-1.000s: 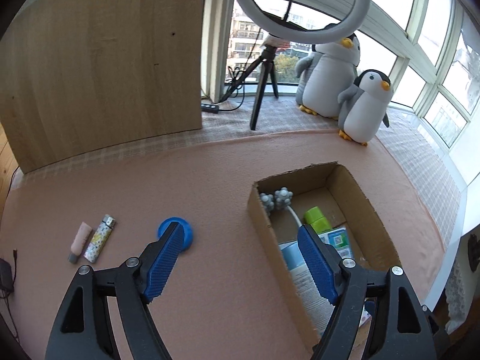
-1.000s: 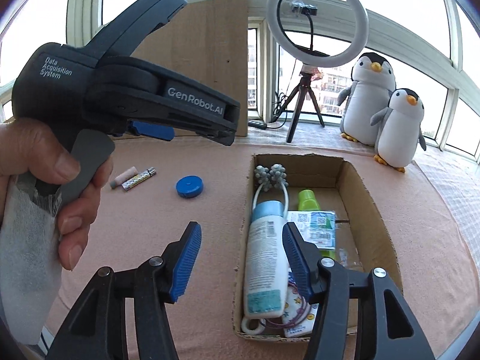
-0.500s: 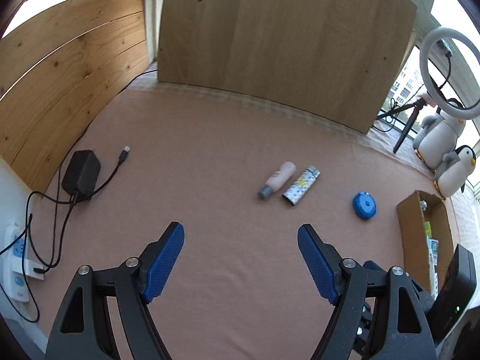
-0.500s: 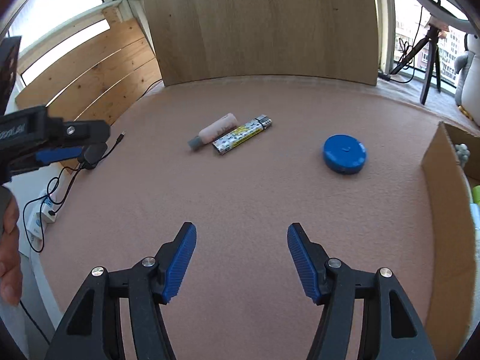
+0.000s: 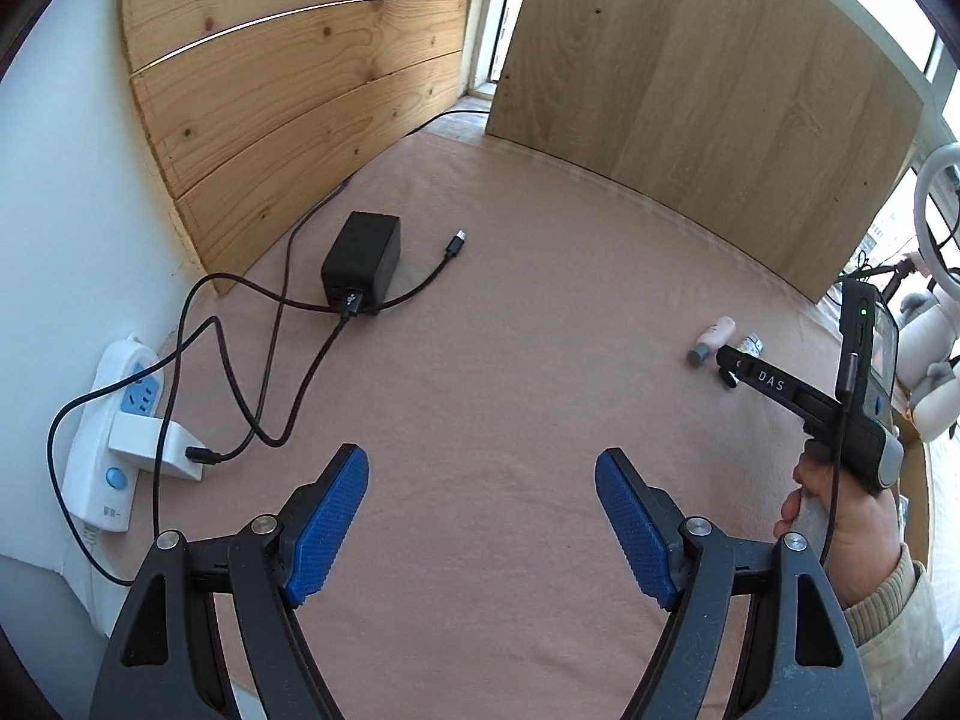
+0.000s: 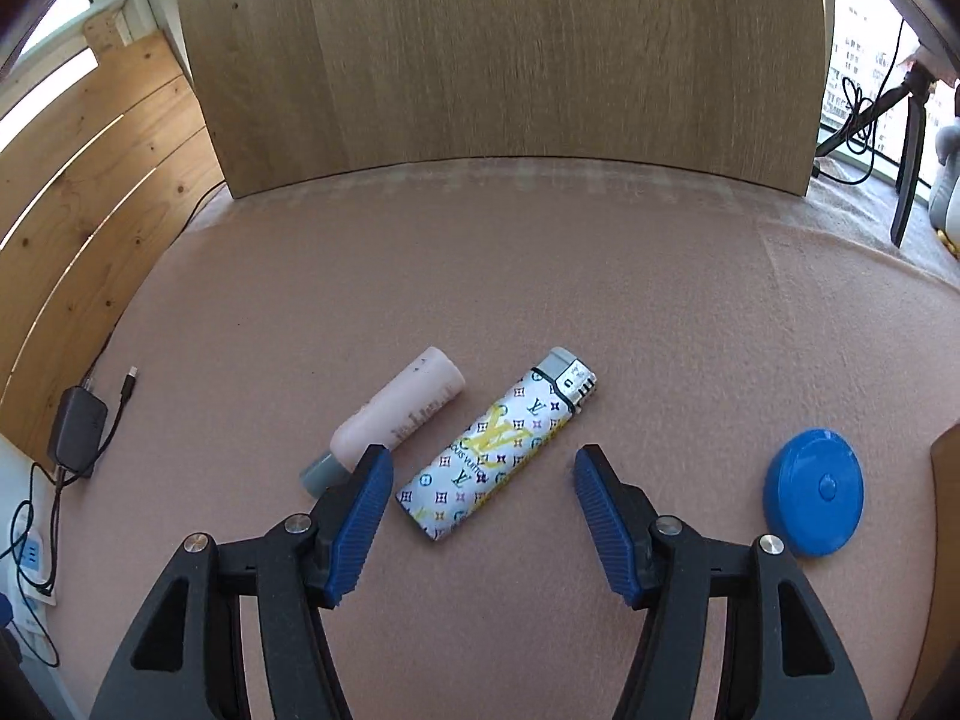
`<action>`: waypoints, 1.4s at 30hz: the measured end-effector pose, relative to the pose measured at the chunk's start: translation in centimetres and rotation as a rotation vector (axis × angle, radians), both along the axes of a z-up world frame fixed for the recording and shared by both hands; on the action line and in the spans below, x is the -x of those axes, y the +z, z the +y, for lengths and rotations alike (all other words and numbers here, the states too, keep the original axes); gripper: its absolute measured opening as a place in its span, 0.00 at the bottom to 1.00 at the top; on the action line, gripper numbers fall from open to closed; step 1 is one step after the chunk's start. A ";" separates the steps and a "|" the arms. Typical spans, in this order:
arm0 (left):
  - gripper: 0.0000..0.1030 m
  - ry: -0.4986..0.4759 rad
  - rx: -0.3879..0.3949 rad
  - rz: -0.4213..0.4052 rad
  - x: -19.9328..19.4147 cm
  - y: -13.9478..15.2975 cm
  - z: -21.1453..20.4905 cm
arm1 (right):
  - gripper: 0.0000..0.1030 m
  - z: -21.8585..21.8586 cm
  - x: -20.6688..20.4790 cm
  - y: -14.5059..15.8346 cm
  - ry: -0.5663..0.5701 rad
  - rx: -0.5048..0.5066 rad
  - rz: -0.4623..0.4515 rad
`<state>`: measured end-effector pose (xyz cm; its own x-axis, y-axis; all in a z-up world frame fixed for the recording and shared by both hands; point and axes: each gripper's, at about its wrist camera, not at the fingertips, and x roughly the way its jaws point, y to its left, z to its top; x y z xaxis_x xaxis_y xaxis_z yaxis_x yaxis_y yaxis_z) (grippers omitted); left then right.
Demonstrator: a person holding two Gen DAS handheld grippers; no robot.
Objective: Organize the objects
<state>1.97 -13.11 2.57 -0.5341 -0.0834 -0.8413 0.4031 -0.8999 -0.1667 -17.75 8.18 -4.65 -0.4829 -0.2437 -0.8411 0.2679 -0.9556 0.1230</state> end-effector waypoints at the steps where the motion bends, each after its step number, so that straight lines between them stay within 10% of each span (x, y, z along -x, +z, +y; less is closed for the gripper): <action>1: 0.79 0.007 -0.002 0.003 -0.1 0.0 -0.3 | 0.56 -0.3 0.2 -0.1 0.008 -0.030 0.008; 7: 0.79 0.000 -0.009 0.014 -0.1 0.4 -0.1 | 0.20 0.6 -1.0 -0.1 0.042 -0.082 0.029; 22: 0.81 -0.183 -0.112 -0.108 3.1 -3.7 8.7 | 0.20 2.4 -19.7 0.2 0.283 -0.040 0.000; 30: 0.78 -0.303 -0.146 -0.187 4.1 -5.9 15.1 | 0.34 3.8 -22.2 0.4 0.296 -0.030 0.077; 42: 0.29 -0.380 -0.143 -0.251 6.1 -7.5 18.5 | 0.34 3.4 -22.7 -0.2 0.319 -0.043 0.121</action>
